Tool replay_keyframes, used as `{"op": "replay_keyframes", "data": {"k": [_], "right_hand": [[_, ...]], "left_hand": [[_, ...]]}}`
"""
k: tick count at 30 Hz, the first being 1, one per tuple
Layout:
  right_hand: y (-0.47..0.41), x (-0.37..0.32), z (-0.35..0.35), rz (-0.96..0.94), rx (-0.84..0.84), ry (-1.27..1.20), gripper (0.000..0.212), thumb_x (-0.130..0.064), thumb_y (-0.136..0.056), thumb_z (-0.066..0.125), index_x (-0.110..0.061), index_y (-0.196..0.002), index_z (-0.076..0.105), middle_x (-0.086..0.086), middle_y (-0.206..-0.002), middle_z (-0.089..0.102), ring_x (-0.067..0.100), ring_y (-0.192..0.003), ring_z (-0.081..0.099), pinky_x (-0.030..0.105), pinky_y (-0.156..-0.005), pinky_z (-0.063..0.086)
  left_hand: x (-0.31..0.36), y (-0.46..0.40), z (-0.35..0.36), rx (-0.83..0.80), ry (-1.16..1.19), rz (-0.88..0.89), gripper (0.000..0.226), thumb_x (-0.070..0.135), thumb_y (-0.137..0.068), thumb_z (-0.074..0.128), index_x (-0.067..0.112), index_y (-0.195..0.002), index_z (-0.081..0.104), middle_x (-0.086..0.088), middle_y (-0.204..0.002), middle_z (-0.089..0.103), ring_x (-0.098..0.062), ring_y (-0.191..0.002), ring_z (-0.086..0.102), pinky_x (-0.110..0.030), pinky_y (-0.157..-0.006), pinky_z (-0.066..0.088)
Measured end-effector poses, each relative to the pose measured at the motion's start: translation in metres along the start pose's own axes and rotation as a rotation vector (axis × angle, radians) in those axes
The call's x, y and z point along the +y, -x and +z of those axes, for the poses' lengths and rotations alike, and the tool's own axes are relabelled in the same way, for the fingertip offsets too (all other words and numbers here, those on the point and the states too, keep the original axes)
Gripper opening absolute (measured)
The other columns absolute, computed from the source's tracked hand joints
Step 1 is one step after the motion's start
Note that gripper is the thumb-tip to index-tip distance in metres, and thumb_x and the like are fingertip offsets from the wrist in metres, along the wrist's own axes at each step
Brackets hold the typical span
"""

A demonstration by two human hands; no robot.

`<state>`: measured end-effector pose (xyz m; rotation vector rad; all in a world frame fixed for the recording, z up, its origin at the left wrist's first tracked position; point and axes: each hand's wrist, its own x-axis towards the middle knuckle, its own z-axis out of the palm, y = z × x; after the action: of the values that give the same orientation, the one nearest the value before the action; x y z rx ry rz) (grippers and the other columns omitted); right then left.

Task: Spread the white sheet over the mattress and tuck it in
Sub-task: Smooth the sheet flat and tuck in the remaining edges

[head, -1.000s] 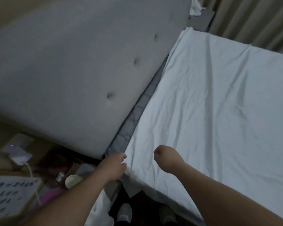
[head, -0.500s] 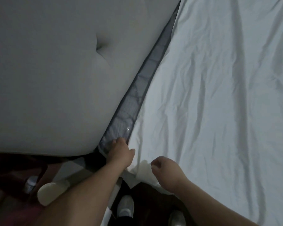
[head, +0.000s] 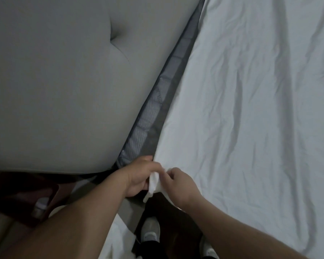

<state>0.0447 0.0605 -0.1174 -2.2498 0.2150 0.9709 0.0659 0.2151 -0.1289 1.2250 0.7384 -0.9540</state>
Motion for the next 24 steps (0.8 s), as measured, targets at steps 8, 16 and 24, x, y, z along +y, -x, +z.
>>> {"op": "replay_keyframes", "data": {"k": [8,16,24], "right_hand": [[0.009,-0.007,-0.003,-0.041,0.049,-0.034,0.045,-0.058,-0.103,0.04,-0.019,-0.085,0.055,-0.006,-0.08,0.062,0.016,-0.077,0.058,0.034,-0.07,0.043],[0.022,-0.001,-0.001,-0.088,0.047,-0.001,0.038,-0.043,-0.106,0.039,-0.014,-0.088,0.057,-0.001,-0.082,0.062,0.015,-0.078,0.058,0.039,-0.079,0.049],[0.032,-0.04,-0.005,-0.104,0.157,0.023,0.036,-0.052,-0.105,0.035,-0.022,-0.1,0.055,-0.007,-0.089,0.062,0.013,-0.081,0.059,0.04,-0.079,0.053]], "left_hand": [[-0.002,0.018,-0.004,-0.007,0.145,-0.074,0.044,0.046,-0.104,0.051,0.012,-0.121,0.075,-0.012,-0.116,0.076,-0.027,-0.105,0.073,-0.038,-0.079,0.059],[0.001,0.03,-0.007,0.027,0.051,0.003,0.033,0.035,-0.101,0.063,0.01,-0.117,0.076,-0.014,-0.112,0.077,-0.035,-0.108,0.072,-0.054,-0.102,0.053],[-0.009,0.043,-0.021,0.578,-0.188,0.383,0.015,0.031,-0.092,0.072,0.021,-0.088,0.062,0.0,-0.082,0.07,-0.022,-0.079,0.065,-0.034,-0.071,0.054]]}}
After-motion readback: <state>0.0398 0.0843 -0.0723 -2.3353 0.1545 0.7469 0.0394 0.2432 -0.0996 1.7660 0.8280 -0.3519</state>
